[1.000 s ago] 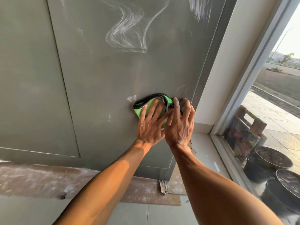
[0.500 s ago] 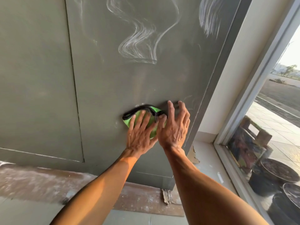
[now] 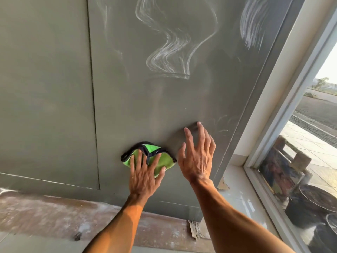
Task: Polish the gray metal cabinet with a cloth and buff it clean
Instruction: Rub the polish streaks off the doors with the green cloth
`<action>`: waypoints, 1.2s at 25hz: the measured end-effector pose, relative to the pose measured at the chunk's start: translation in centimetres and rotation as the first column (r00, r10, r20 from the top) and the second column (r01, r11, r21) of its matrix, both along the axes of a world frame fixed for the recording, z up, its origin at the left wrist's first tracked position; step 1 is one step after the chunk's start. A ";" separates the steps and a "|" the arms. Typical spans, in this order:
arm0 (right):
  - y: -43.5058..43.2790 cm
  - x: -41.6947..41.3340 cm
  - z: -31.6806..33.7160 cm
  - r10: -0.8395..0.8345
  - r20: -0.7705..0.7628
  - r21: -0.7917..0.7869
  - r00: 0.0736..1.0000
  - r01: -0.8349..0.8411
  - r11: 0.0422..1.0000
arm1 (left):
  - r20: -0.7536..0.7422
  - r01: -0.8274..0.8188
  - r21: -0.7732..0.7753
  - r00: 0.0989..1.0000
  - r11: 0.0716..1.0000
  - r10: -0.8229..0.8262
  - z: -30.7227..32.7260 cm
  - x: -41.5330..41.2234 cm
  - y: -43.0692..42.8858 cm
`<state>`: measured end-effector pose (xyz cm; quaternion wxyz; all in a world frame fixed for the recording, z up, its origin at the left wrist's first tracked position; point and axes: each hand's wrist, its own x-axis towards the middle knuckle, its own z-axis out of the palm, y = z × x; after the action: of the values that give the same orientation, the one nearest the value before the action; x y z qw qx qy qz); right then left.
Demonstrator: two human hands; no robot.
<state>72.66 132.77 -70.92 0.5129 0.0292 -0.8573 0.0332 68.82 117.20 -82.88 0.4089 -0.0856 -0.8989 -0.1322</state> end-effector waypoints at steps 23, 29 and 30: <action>-5.4 -2.2 1.6 -0.001 -0.003 0.021 1.000 0.001 1.000 | -0.113 -0.032 0.142 0.992 0.989 0.049 5.3 -2.6 -4.3; -5.0 -0.6 4.0 0.047 -0.066 -0.085 0.997 -0.052 0.995 | -0.255 0.009 0.174 0.966 0.985 0.036 13.0 -2.6 0.1; -4.6 -0.5 4.3 0.041 -0.066 -0.088 0.997 -0.047 0.995 | -0.262 0.007 0.154 0.965 0.988 0.034 13.5 -2.6 0.7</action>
<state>72.16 128.21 -66.61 0.5401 0.0261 -0.8372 0.0818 66.20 117.91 -69.36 0.5310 -0.0645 -0.8242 -0.1858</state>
